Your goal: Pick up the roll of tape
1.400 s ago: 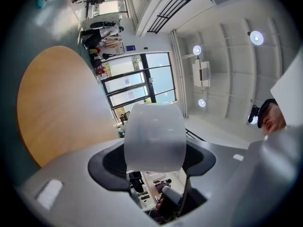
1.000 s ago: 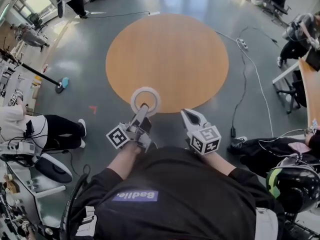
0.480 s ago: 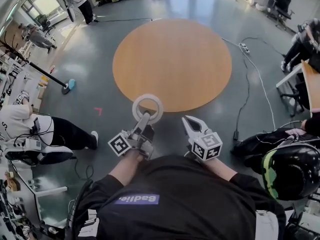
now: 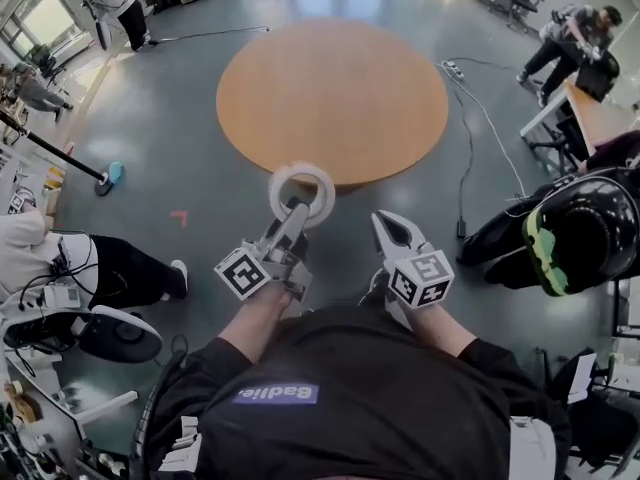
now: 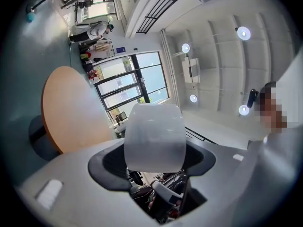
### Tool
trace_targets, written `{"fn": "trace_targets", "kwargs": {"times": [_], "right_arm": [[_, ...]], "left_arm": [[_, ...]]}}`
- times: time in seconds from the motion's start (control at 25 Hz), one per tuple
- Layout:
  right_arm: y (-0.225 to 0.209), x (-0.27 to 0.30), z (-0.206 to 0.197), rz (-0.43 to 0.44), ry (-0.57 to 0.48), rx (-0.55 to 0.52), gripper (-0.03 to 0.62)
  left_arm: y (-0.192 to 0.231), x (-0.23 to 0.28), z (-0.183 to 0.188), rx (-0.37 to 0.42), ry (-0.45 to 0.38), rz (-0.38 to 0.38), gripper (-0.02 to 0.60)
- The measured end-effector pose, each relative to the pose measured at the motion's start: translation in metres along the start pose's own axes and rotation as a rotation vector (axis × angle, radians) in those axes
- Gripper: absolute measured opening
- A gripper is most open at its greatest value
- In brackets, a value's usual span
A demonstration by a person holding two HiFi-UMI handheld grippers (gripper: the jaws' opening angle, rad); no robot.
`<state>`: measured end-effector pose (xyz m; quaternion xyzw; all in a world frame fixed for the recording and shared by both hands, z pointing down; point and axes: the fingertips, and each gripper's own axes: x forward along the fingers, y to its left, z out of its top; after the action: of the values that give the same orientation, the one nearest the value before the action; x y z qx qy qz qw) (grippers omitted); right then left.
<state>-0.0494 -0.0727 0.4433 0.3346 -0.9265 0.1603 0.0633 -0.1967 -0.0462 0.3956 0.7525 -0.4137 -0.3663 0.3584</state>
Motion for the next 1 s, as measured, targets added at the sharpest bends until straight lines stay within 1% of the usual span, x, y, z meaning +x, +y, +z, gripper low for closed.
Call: {"fn": "trace_targets", "kwargs": {"times": [0.2,0.36,0.64,0.8,1.0], "right_arm": [[0.029,-0.019,0.019,-0.050,-0.017,-0.056,0.005],[0.041,-0.035,0.028,-0.063,-0.031,-0.087,0.005],[0.062,-0.045,0.031,-0.035,-0.024,-0.084,0.003],[0.050,-0.058,0.029,-0.015,-0.037,-0.081,0.003],[0.037,-0.064,0.028,-0.005,-0.054,-0.066,0.003]], "left_arm": [[-0.014,-0.018,0.002,0.117,0.023,0.068,0.321],[-0.025,-0.028,-0.010,0.192,0.040,0.100,0.321],[-0.060,-0.037,-0.023,0.331,0.105,0.100,0.321],[-0.084,-0.026,-0.043,0.442,0.134,0.075,0.321],[-0.101,-0.016,-0.060,0.517,0.161,0.054,0.319]]}}
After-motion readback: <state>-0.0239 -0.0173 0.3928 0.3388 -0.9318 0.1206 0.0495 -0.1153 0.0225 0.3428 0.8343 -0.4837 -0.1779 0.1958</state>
